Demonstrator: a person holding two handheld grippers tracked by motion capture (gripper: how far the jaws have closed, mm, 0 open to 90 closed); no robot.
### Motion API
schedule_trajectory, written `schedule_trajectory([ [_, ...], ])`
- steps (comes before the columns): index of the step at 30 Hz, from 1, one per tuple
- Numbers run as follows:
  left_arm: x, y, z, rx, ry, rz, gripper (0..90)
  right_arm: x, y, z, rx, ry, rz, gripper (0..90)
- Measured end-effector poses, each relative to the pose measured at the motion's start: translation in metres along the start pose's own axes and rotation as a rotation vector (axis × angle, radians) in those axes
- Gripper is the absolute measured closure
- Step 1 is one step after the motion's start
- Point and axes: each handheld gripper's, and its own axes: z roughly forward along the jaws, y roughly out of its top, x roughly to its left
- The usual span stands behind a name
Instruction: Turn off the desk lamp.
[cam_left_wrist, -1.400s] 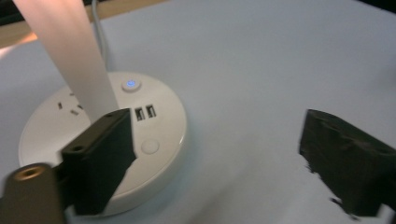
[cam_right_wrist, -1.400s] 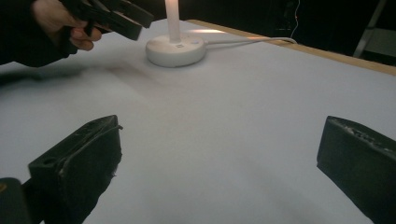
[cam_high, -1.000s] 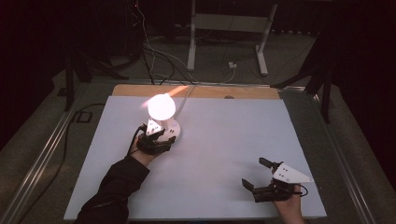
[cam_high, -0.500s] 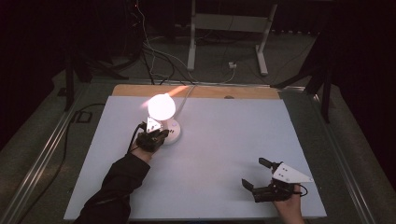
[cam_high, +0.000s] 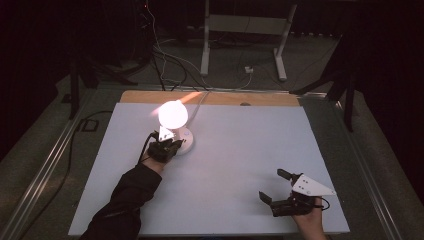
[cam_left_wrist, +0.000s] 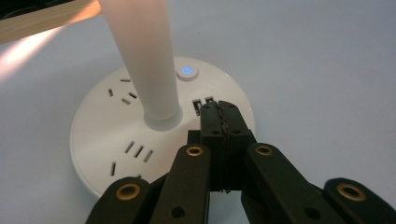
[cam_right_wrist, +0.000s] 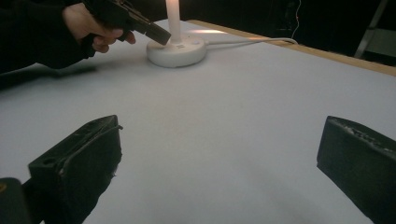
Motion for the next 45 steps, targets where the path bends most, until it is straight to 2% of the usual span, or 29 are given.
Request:
schedule_trajectory([
  [14, 0.0, -0.002, 0.002, 0.013, 0.002, 0.019, 90.0, 0.0, 0.0, 0.0, 0.002, 0.005, 0.004, 0.0],
  [19, -0.001, -0.003, 0.003, 0.014, -0.04, 0.02, 90.0, 0.0, 0.0, 0.0, 0.005, 0.004, 0.004, 0.0],
  [21, -0.008, -0.001, 0.004, 0.026, -0.004, 0.053, 90.0, 0.0, 0.0, 0.0, 0.004, 0.003, 0.006, 0.0],
  [22, -0.009, -0.001, 0.004, 0.028, 0.002, 0.054, 90.0, 0.0, 0.0, 0.0, 0.004, 0.003, 0.006, 0.0],
  [24, -0.006, -0.001, 0.005, 0.021, -0.016, 0.022, 90.0, 0.0, 0.0, 0.0, 0.006, 0.004, 0.003, 0.0],
  [27, -0.003, -0.004, 0.004, 0.002, -0.031, 0.005, 90.0, -0.001, 0.0, 0.0, 0.004, 0.007, 0.005, 0.0],
  [28, -0.002, -0.003, 0.004, -0.002, -0.013, 0.006, 90.0, -0.001, -0.001, 0.0, 0.006, 0.008, 0.007, 0.0],
  [35, 0.0, -0.003, 0.003, -0.004, 0.0, 0.011, 90.0, -0.001, -0.001, 0.0, 0.007, 0.009, 0.005, 0.0],
  [41, -0.001, -0.004, 0.004, -0.004, -0.001, 0.024, 90.0, 0.0, -0.001, 0.001, 0.009, 0.01, 0.004, 0.0],
  [45, 0.002, -0.006, 0.004, -0.018, -0.017, 0.021, 90.0, 0.0, -0.001, 0.001, 0.01, 0.009, 0.004, 0.0],
])
